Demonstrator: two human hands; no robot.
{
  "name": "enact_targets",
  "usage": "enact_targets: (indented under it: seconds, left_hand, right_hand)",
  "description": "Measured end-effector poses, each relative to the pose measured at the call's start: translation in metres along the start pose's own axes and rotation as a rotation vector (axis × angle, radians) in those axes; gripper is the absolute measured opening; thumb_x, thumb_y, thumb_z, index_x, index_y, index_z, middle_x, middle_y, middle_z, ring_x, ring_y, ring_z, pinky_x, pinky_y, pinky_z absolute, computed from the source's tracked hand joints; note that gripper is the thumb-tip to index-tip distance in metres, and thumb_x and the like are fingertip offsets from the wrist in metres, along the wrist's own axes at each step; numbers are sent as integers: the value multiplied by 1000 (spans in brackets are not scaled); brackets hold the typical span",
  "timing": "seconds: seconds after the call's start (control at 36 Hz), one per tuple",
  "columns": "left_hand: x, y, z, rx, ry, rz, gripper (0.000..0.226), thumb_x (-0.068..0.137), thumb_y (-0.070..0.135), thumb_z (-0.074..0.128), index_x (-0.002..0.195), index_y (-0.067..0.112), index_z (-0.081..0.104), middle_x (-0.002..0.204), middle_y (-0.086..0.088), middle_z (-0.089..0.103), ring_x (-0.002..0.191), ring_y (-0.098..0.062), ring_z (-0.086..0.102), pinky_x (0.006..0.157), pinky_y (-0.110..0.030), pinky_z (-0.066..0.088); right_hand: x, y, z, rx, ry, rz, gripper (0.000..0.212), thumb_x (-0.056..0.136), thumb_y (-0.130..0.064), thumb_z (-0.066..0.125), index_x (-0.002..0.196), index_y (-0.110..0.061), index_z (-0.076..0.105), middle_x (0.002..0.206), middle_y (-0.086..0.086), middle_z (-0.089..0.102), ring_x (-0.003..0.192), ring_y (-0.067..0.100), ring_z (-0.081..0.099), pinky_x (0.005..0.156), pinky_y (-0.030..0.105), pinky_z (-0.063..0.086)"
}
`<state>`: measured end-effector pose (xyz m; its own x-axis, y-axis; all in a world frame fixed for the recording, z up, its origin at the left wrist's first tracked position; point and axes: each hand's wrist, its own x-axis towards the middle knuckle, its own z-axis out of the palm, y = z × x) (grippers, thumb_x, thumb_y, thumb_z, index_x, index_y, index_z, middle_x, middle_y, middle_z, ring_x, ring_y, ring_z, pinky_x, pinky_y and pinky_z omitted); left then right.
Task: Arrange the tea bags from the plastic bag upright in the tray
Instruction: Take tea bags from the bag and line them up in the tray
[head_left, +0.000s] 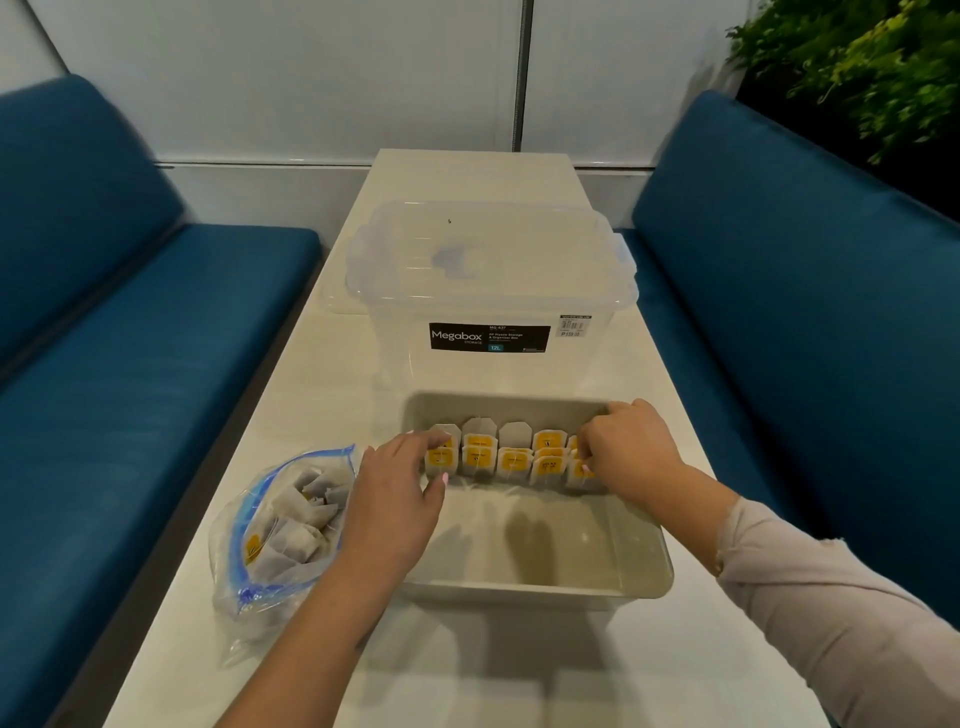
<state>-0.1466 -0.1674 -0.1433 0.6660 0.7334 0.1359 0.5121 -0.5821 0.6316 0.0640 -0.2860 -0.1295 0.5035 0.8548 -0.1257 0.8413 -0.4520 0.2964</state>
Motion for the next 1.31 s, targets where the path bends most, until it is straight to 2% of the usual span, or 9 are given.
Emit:
enact_targets:
  seconds: [0.17,0.42,0.53,0.58,0.64,0.75,0.94,1.17,1.31]
  left_hand:
    - [0,2,-1,-5,4,-9,34,87,16,64,118,27,57,120,9,60,113,-15,52,108,-44,35]
    - [-1,5,-3,-7,4,-15,34,88,17,63,119,29,56,120,11,59,112,-12,49,106,-46,37]
    - [-1,4,-5,-26,9,-3,34,87,17,64,117,29,57,118,12,59,111,-11,50,105,-46,38]
    - [0,4,-6,-44,11,3,33,86,17,65,117,29,58,116,13,58,111,-10,51,105,-43,39]
    - [1,4,-8,-61,7,7,32,87,18,64,116,29,58,114,14,58,110,-10,52,102,-33,40]
    - [3,3,-16,-53,-6,8,31,88,18,63,116,28,59,114,12,58,106,-6,49,89,-17,35]
    - [7,-7,-45,-64,73,-2,26,88,12,63,107,29,62,112,11,60,106,-8,53,91,-19,39]
    - [7,-43,-93,-29,157,-11,36,83,-4,60,93,30,64,104,19,58,100,-3,52,88,-14,34]
    - [3,-70,-109,47,70,-108,33,82,9,69,105,31,62,112,16,58,108,-8,53,90,-19,37]
  right_hand:
    - [0,0,2,29,15,-5,18,91,-28,53,96,-29,70,91,-4,67,90,17,54,79,28,37]
    - [-2,2,-2,92,30,12,15,88,-31,60,103,-29,65,96,-3,65,91,16,51,78,27,36]
    - [-2,5,-7,120,25,38,19,88,-30,61,106,-30,63,98,-1,62,82,14,41,75,26,33]
    - [-2,5,-10,146,42,54,20,88,-29,60,107,-31,62,98,1,60,80,14,37,74,25,32]
    - [-1,4,-13,165,71,58,20,87,-32,60,107,-31,63,96,1,61,80,16,39,72,26,31]
    - [4,0,-19,194,113,26,22,87,-41,58,107,-30,61,96,-4,66,93,17,50,75,29,30]
    - [7,-25,-40,329,240,1,24,89,-46,56,108,-31,60,97,-8,67,97,16,49,80,30,29]
    - [14,-74,-70,448,311,-78,21,88,-47,56,104,-33,61,92,-11,66,98,15,48,82,31,29]
    - [16,-108,-85,482,303,-155,21,89,-45,56,104,-32,61,92,-10,66,99,16,48,84,31,29]
